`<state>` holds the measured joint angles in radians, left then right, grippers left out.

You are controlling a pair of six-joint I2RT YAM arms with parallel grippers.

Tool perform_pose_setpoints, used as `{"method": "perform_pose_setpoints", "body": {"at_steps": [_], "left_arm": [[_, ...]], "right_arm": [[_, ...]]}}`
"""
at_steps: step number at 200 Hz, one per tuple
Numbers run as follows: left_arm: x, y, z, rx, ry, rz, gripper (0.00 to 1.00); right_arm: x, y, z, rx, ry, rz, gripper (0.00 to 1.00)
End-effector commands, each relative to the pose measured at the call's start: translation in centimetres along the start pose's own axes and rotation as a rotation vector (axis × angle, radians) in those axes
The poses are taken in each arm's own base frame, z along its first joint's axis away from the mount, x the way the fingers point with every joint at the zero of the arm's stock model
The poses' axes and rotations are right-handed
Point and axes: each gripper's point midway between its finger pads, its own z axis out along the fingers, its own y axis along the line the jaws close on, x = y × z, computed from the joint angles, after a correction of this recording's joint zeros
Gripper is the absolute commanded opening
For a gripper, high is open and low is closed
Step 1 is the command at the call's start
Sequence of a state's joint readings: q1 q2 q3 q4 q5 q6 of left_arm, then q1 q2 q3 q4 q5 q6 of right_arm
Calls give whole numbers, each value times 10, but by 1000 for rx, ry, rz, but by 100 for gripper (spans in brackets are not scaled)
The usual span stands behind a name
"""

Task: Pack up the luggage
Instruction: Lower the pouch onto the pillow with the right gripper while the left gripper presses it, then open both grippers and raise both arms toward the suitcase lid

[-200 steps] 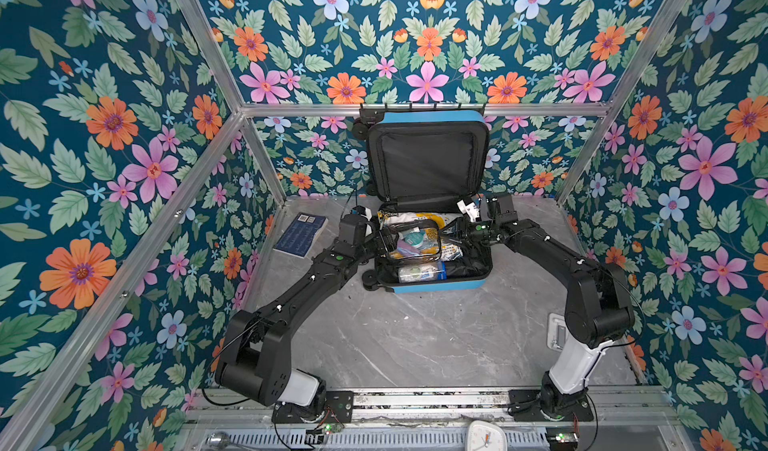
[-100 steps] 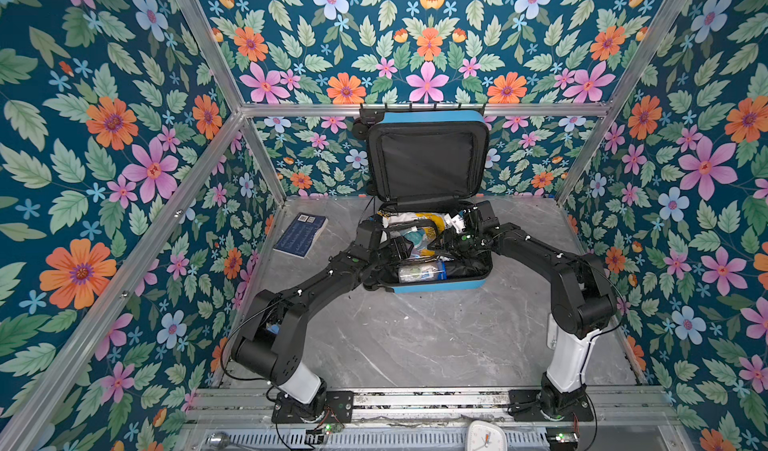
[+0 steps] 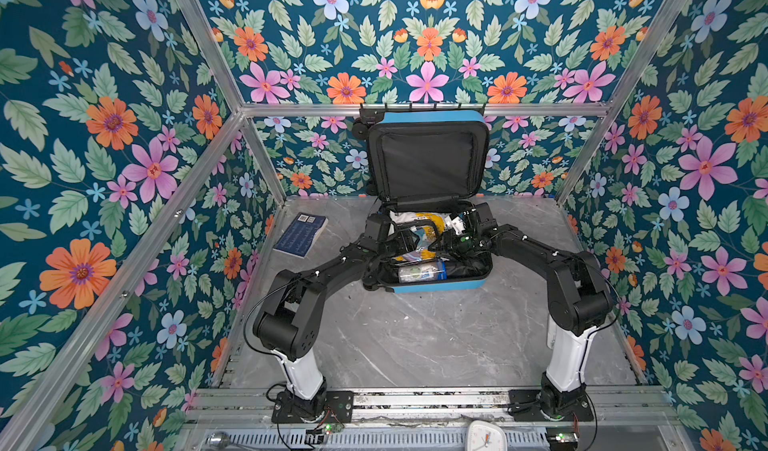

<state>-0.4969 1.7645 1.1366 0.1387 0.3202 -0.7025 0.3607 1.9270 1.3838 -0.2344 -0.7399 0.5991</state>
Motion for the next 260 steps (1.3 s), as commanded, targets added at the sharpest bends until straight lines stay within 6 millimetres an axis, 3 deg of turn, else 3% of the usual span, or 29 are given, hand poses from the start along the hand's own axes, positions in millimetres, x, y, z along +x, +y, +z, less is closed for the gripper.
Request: {"method": "perform_pose_setpoints", "body": {"at_steps": [1, 35, 64, 103, 126, 129, 134, 181, 216, 238, 260], "left_arm": [[-2, 2, 6, -5, 1, 16, 78], [-7, -5, 3, 5, -3, 36, 77], [-32, -29, -31, 25, -84, 125, 79], [-92, -66, -105, 39, -325, 273, 88], [-131, -73, -147, -4, -503, 329, 100], [-136, -74, -153, -13, -526, 335, 100], [-145, -75, -161, -30, -567, 351, 100], [-190, -112, -212, -69, -779, 539, 100], [-204, -143, -240, -26, -902, 675, 100], [-215, -135, -251, -73, -958, 597, 100], [-230, -128, -245, -66, -922, 577, 100]], "right_arm": [[-1, 0, -2, 10, -15, -15, 48], [-2, 5, -9, 16, -26, -29, 47], [-13, 24, -36, 25, -81, -78, 50], [-44, 62, -101, 50, -245, -178, 61], [-71, 75, -145, 101, -373, -212, 73], [-75, 75, -149, 109, -385, -210, 83], [-79, 87, -168, 111, -433, -226, 87], [-123, 101, -237, 210, -659, -209, 89], [-141, 130, -266, 182, -812, -314, 98], [-149, 139, -272, 157, -841, -329, 99], [-156, 145, -280, 93, -898, -354, 99]]}}
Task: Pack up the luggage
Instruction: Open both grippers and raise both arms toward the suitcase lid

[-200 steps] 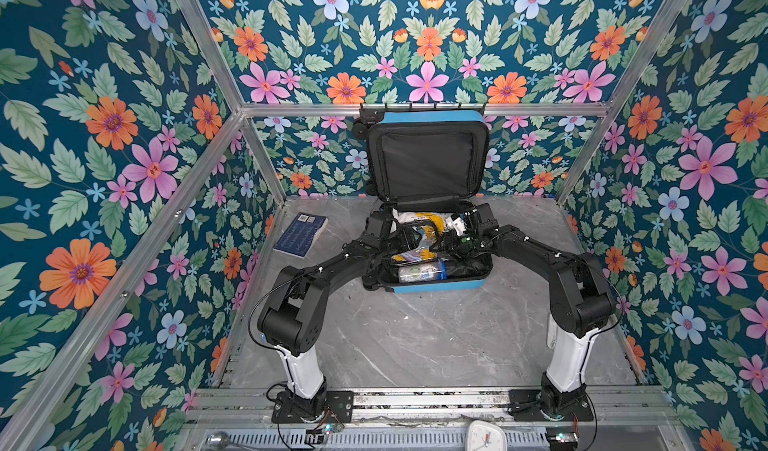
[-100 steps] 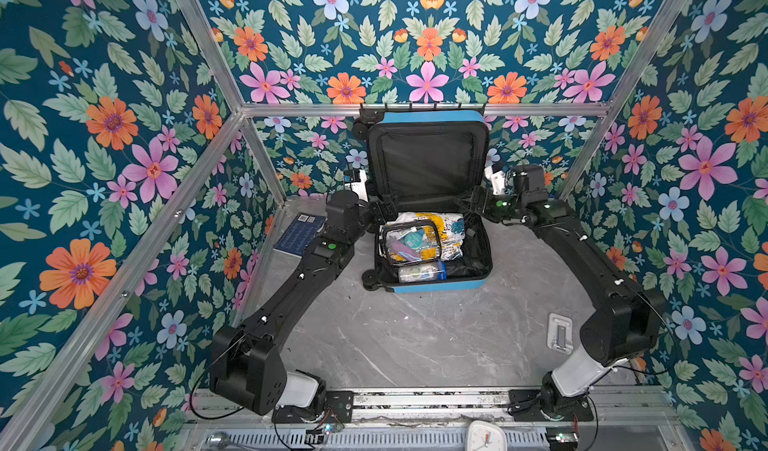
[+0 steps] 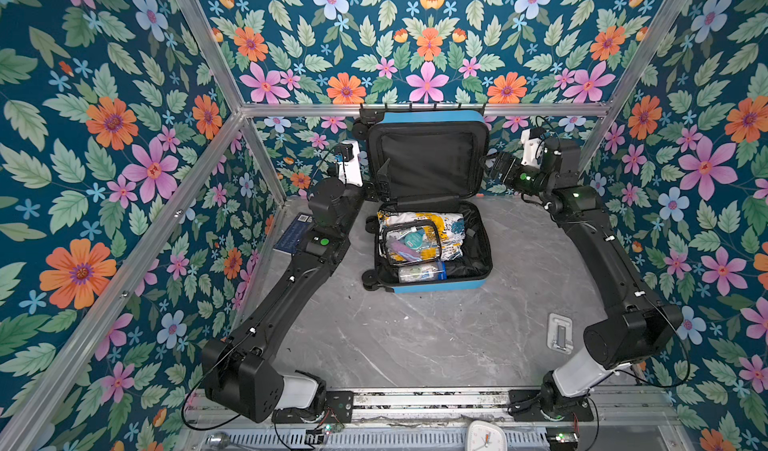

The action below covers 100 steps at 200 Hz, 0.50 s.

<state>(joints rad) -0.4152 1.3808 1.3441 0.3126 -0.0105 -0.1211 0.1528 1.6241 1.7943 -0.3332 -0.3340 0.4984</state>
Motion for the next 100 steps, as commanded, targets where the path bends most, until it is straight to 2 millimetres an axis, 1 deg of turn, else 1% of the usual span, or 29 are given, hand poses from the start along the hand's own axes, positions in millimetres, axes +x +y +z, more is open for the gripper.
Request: {"method": "perform_pose_setpoints", "body": {"at_steps": [1, 5, 16, 21, 22, 23, 24, 27, 28, 32, 41, 45, 52, 66, 77, 88, 100], "left_arm": [[-15, 16, 10, -30, -35, -16, 100], [-17, 21, 15, -28, -33, -36, 100], [-12, 34, 30, -10, 10, -107, 100], [-15, 38, 38, 10, 22, -140, 100], [-12, 40, 40, 10, 32, -148, 100], [-12, 40, 41, 16, 34, -155, 100], [-11, 42, 43, 18, 40, -162, 100], [-12, 45, 47, 30, 49, -182, 100], [-10, 47, 49, 32, 56, -190, 100], [-13, 50, 54, 48, 61, -217, 100], [-8, 60, 66, 71, 85, -285, 100], [-11, 65, 70, 82, 82, -311, 100], [-5, 74, 78, 96, 94, -369, 100], [-2, 96, 90, 116, 95, -488, 97], [2, 110, 97, 144, 83, -569, 90], [7, 118, 103, 182, 76, -645, 87], [13, 118, 111, 232, 84, -702, 86]], "right_arm": [[-24, 6, -2, -53, -102, -9, 99], [-27, 5, -2, -57, -110, -1, 99], [-36, 3, -1, -69, -118, 34, 99], [-43, 4, -4, -80, -125, 49, 99], [-45, 5, -5, -84, -127, 52, 99], [-41, -2, 2, -75, -114, 64, 99], [-41, -4, 5, -75, -108, 70, 99], [-41, -7, 9, -77, -100, 85, 99], [-42, -7, 10, -81, -99, 89, 99], [-45, -8, 11, -89, -96, 105, 99], [-53, -13, 14, -102, -96, 144, 99], [-56, -14, 15, -108, -96, 160, 98], [-62, -17, 18, -110, -99, 187, 96], [-69, -24, 27, -113, -95, 228, 93], [-73, -26, 34, -126, -91, 250, 91], [-78, -30, 41, -141, -88, 273, 90], [-83, -32, 48, -163, -88, 293, 90]]}}
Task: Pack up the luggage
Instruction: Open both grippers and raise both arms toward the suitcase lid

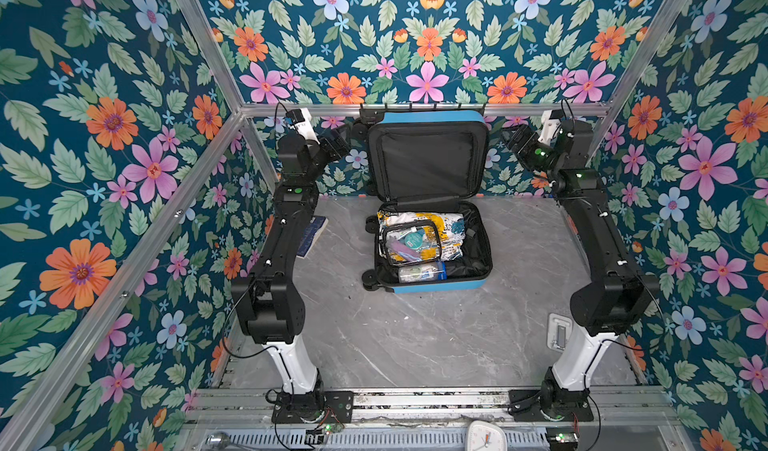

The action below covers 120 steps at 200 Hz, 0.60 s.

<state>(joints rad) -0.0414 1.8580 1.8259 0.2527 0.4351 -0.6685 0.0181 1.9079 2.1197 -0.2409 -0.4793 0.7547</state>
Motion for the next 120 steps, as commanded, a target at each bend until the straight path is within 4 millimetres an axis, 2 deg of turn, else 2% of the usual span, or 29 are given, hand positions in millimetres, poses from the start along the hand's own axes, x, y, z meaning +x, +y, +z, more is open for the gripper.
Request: {"method": "perform_pose_setpoints", "body": {"at_steps": [1, 22, 58, 91, 120], "left_arm": [[1, -19, 9, 191, 40, -200, 86], [9, -20, 21, 269, 66, -267, 84], [20, -16, 32, 332, 60, -334, 84], [29, -25, 43, 389, 70, -353, 84], [36, -37, 54, 427, 80, -365, 85]], "right_arm": [[-7, 6, 10, -67, 14, 72, 90], [-12, 4, 25, -111, 26, 100, 91], [-17, -2, 51, -163, 34, 154, 92], [-17, -13, 71, -193, 40, 195, 92], [-13, -18, 79, -205, 51, 211, 92]]}}
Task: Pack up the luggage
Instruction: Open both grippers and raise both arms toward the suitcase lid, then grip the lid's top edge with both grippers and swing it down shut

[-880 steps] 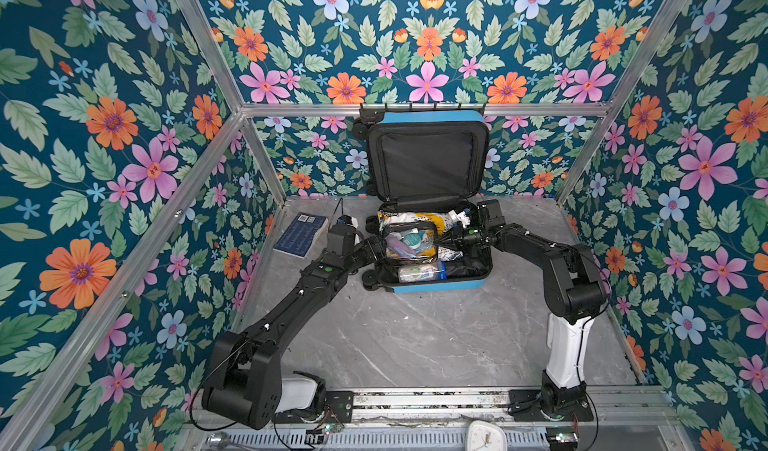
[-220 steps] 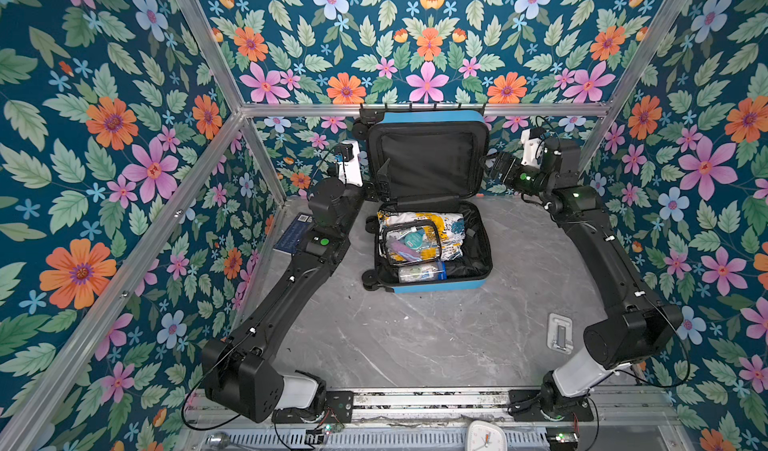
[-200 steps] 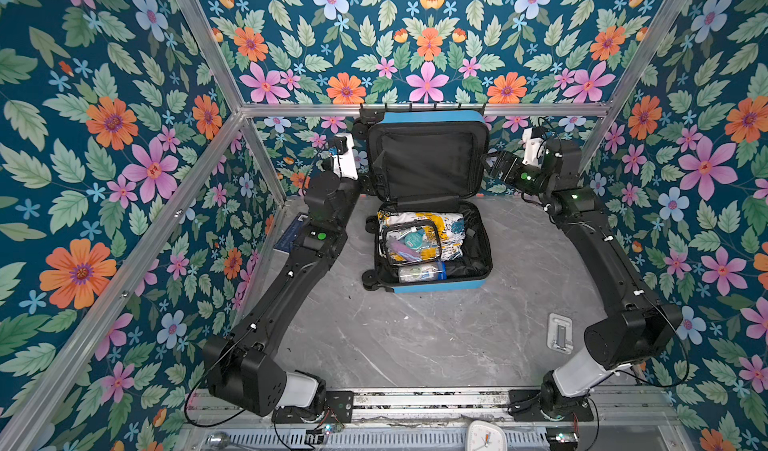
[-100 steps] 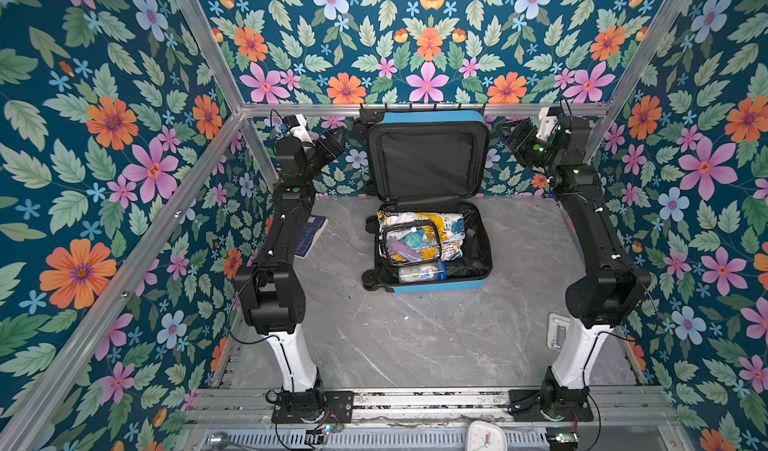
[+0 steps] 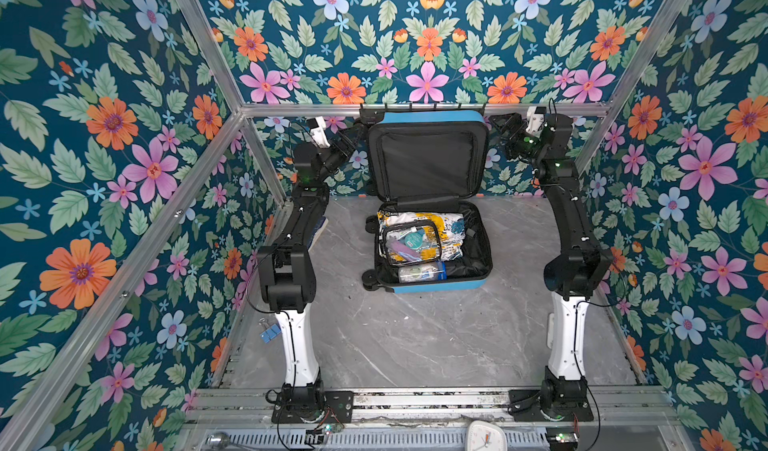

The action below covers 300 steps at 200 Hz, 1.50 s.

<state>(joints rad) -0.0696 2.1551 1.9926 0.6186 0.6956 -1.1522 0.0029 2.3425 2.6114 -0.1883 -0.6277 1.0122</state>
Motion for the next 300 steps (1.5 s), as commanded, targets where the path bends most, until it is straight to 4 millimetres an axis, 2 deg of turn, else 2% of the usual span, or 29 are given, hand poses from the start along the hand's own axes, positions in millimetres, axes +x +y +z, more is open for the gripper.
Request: {"method": "perform_pose_setpoints", "body": {"at_steps": [1, 39, 58, 94, 152, 188, 227, 285, 289, 292, 300], "left_arm": [[0, -21, 8, 85, 0, 10, 84], [14, -23, 17, 98, 33, 9, 84], [17, -22, 18, 93, 40, 10, 84], [22, -32, 19, 111, 55, 17, 84], [31, -46, 2, 116, 63, 17, 82], [38, -60, -18, 112, 58, 18, 82], [52, -74, -47, 97, 42, 3, 82], [101, -92, -76, 73, 90, -25, 81], [103, -92, -80, 60, 90, -27, 81], [105, -93, -83, 51, 90, -25, 81], [110, -93, -93, 24, 90, -17, 81]], "right_arm": [[0, 9, 2, -49, 7, 11, 92], [9, 5, 7, -47, 31, -2, 92], [15, 9, 9, -55, 45, -16, 92], [22, 15, 11, -66, 67, -29, 91], [39, 24, 2, -59, 99, -37, 86], [48, 37, -20, -54, 81, -66, 86], [66, 34, -51, -34, 47, -62, 86], [120, 19, -87, -22, 97, -35, 86], [126, 12, -87, -9, 108, -27, 86], [125, 23, -95, -24, 100, -42, 86], [133, 21, -102, -18, 108, -46, 86]]}}
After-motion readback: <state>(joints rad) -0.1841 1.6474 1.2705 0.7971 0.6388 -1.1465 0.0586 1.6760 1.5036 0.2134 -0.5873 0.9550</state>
